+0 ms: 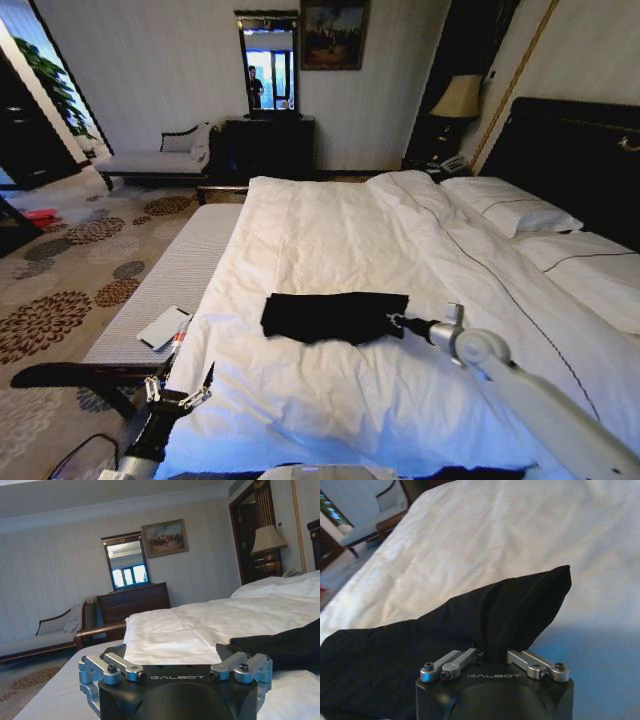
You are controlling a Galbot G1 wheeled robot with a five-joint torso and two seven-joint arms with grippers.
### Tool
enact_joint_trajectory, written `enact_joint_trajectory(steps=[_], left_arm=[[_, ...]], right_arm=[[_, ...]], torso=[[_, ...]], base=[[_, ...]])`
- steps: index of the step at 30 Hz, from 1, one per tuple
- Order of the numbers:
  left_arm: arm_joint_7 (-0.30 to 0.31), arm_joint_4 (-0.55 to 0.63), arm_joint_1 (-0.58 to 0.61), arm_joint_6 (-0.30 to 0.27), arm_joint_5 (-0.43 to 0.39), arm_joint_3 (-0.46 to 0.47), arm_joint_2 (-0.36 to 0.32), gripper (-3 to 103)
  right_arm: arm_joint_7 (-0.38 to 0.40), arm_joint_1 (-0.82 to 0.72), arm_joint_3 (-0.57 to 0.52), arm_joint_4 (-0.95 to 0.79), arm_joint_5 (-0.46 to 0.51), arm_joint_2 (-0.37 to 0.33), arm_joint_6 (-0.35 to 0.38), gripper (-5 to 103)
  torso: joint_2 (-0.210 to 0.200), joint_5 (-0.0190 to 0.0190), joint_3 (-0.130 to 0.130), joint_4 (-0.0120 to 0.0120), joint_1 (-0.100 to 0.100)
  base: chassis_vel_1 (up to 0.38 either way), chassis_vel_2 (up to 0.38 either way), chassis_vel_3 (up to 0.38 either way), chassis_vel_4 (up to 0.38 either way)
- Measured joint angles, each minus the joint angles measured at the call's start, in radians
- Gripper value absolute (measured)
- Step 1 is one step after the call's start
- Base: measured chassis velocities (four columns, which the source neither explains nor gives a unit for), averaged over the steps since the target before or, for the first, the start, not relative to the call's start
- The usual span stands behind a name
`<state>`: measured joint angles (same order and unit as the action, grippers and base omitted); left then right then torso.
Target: Fold the clothes on the bed.
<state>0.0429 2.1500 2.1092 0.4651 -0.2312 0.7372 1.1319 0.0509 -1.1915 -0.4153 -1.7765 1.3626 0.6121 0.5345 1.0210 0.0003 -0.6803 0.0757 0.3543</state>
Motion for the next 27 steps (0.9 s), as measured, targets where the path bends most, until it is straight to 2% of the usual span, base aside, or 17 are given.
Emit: enact_joint_trajectory(steps=[2, 7, 15, 19, 20, 23, 24, 27], left_arm=[[0.000, 0.000, 0.000, 0.000, 0.000, 0.000, 0.000, 100], [0.000, 0.000, 0.000, 0.000, 0.000, 0.000, 0.000, 100], [0.000, 0.000, 0.000, 0.000, 0.000, 0.000, 0.000, 100], [0.000, 0.000, 0.000, 0.000, 0.000, 0.000, 0.000, 100], [0.000, 0.000, 0.000, 0.000, 0.000, 0.000, 0.000, 100], [0.000, 0.000, 0.000, 0.000, 0.000, 0.000, 0.000, 100], [0.000, 0.000, 0.000, 0.000, 0.000, 0.000, 0.000, 100], [0.000, 0.000, 0.000, 0.000, 0.000, 0.000, 0.000, 100]], right_arm=[[-0.001, -0.004, -0.022, 0.012, 0.004, -0.039, 0.001, 5], [-0.002, 0.002, -0.026, 0.018, 0.006, -0.080, 0.002, 5], [0.049, 0.111, 0.096, -0.087, -0.012, -0.060, 0.003, 5], [0.106, 0.217, 0.225, -0.147, 0.019, -0.040, 0.012, 5], [0.106, 0.217, 0.225, -0.147, 0.019, -0.040, 0.012, 5], [0.158, 0.347, 0.377, -0.181, 0.058, -0.015, 0.017, 5], [0.158, 0.347, 0.377, -0.181, 0.058, -0.015, 0.017, 5], [0.187, 0.480, 0.507, -0.171, 0.081, 0.007, 0.017, 5]], torso=[[0.000, -0.0002, 0.000, -0.0003, 0.000], [0.000, -0.0002, 0.000, 0.0000, 0.000], [0.000, -0.0004, 0.000, -0.0001, 0.000], [0.000, -0.0005, 0.000, -0.0003, 0.000], [0.000, -0.0005, 0.000, -0.0003, 0.000], [0.000, -0.0004, 0.000, -0.0002, 0.000], [0.000, -0.0004, 0.000, -0.0002, 0.000], [0.000, -0.0008, 0.000, -0.0004, 0.000]], base=[[0.000, 0.000, 0.000, 0.000], [0.000, 0.000, 0.000, 0.000], [0.000, 0.000, 0.000, 0.000], [0.000, 0.000, 0.000, 0.000], [0.000, 0.000, 0.000, 0.000], [0.000, 0.000, 0.000, 0.000], [0.000, 0.000, 0.000, 0.000], [0.000, 0.000, 0.000, 0.000]])
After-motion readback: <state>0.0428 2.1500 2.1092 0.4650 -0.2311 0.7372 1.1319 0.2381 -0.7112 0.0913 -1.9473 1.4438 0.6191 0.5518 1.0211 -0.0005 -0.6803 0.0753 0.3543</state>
